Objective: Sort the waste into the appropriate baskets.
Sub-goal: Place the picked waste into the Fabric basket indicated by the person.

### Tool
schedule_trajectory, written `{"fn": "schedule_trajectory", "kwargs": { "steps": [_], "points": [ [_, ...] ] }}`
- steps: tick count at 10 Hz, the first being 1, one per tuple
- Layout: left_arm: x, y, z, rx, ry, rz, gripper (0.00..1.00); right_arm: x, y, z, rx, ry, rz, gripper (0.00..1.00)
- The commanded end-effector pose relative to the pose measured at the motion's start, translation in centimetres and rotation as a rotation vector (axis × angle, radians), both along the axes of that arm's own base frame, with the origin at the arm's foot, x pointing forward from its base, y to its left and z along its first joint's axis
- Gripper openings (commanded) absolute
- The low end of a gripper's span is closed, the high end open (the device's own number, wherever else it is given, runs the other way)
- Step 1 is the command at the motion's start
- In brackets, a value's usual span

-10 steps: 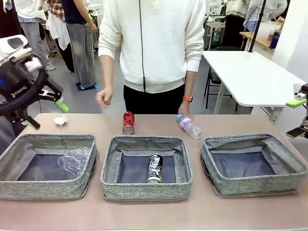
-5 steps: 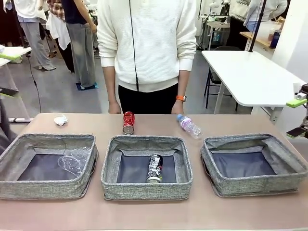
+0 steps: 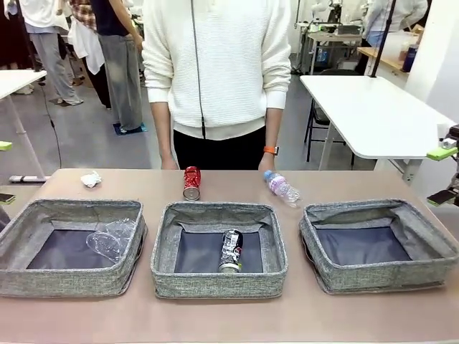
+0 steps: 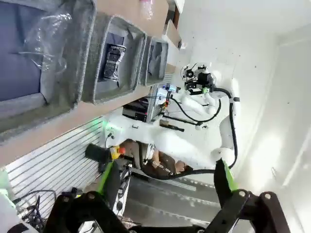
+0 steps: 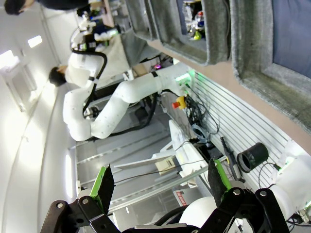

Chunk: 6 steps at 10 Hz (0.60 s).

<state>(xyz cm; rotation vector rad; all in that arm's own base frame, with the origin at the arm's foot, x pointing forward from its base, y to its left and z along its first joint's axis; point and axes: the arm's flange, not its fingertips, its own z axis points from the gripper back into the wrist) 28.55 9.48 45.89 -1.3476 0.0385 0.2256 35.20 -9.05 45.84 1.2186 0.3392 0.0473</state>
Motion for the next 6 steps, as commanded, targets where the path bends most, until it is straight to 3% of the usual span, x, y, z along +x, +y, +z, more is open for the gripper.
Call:
{"fn": "schedule_trajectory", "kwargs": {
  "steps": [1,6],
  "points": [
    [-0.49,0.28,1.69,-0.047,-0.093,0.005,1.0,0.09,0.0,0.46,0.003,0.009,-0.006,1.0],
    [-0.49,0.28,1.69,-0.047,-0.093,0.005,1.0,0.09,0.0,0.46,0.003,0.009,-0.006,1.0]
  ]
}}
